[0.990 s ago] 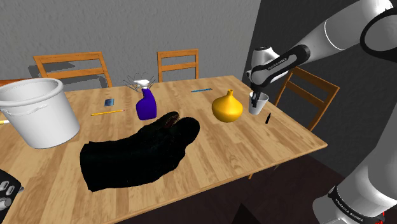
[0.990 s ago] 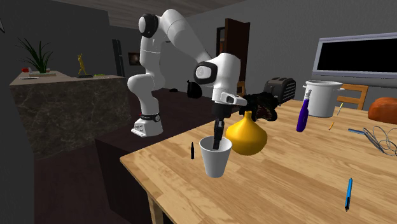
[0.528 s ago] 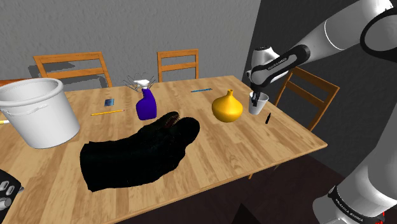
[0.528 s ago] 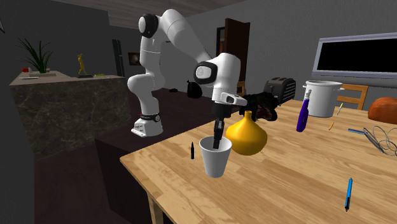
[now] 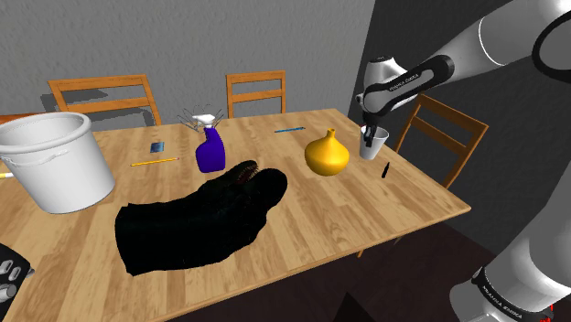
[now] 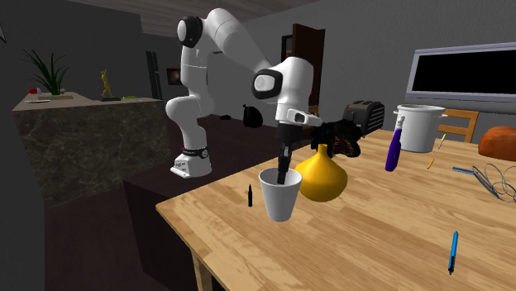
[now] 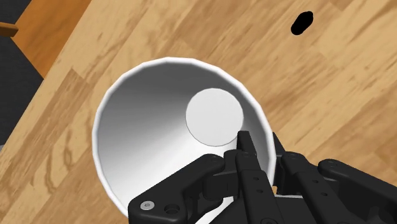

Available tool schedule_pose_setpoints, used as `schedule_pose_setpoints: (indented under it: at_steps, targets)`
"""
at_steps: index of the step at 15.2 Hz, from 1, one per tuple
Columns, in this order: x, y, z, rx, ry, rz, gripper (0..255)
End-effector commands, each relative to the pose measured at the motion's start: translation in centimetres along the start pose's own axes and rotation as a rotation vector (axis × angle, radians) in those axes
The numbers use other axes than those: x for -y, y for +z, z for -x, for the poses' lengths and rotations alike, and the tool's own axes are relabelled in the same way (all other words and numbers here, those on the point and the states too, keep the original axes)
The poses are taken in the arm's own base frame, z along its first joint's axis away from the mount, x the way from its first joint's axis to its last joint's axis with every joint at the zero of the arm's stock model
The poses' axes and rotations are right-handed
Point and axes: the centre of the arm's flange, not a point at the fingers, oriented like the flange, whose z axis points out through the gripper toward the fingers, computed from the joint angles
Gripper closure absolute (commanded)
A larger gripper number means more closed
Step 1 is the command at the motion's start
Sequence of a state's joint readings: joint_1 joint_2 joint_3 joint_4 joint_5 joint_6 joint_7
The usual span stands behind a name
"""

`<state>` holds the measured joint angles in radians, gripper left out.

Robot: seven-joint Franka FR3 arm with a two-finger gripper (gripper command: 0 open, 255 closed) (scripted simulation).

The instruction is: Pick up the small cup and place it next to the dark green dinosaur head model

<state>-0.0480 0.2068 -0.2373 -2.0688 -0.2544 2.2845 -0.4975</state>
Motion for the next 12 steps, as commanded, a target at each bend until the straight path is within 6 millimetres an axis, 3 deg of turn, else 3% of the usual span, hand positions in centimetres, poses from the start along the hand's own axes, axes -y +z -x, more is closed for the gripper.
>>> schedule_pose_setpoints:
  at_steps: [1, 12]
  targets:
    - [-0.2, -1.1, 0.1, 0.0, 0.0, 0.0, 255]
    - [-1.4, -6.8, 0.8, 0.0, 0.0, 0.0, 255]
